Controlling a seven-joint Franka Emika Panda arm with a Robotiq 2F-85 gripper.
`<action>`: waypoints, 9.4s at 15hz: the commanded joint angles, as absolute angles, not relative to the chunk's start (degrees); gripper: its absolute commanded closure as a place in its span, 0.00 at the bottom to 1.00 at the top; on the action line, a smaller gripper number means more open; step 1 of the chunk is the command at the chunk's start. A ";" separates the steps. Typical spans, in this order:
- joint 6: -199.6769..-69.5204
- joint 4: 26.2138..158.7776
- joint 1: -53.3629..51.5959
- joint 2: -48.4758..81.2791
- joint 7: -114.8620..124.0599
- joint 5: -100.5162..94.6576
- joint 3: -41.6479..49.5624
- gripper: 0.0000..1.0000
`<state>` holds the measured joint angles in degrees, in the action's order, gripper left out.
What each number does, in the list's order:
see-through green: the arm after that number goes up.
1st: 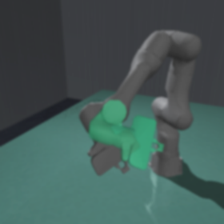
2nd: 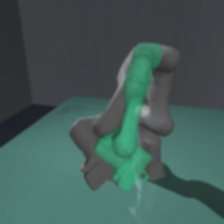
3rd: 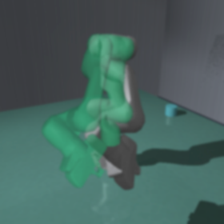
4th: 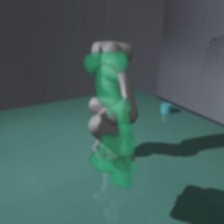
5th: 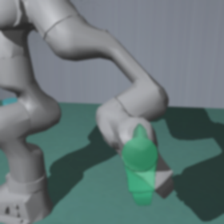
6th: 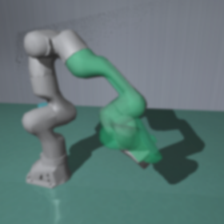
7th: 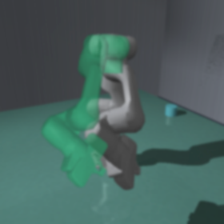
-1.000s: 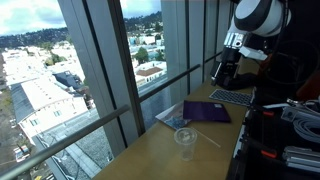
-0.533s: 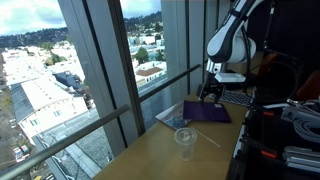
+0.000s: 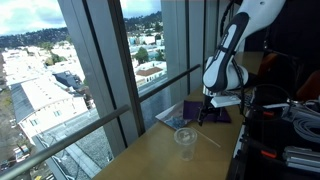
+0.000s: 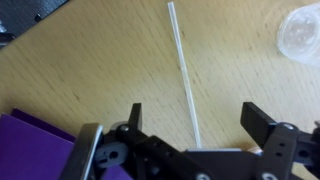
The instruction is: Put the straw inside the cup
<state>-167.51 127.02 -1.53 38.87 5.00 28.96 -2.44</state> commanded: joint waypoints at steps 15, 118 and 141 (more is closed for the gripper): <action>-182.68 126.20 3.86 49.27 4.41 13.29 -7.82 0.12; -93.73 106.34 2.29 44.97 4.27 68.06 1.01 1.00; -93.33 104.64 2.15 45.38 6.78 67.99 1.49 1.00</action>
<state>-93.59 105.31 2.65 45.14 5.47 66.87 1.98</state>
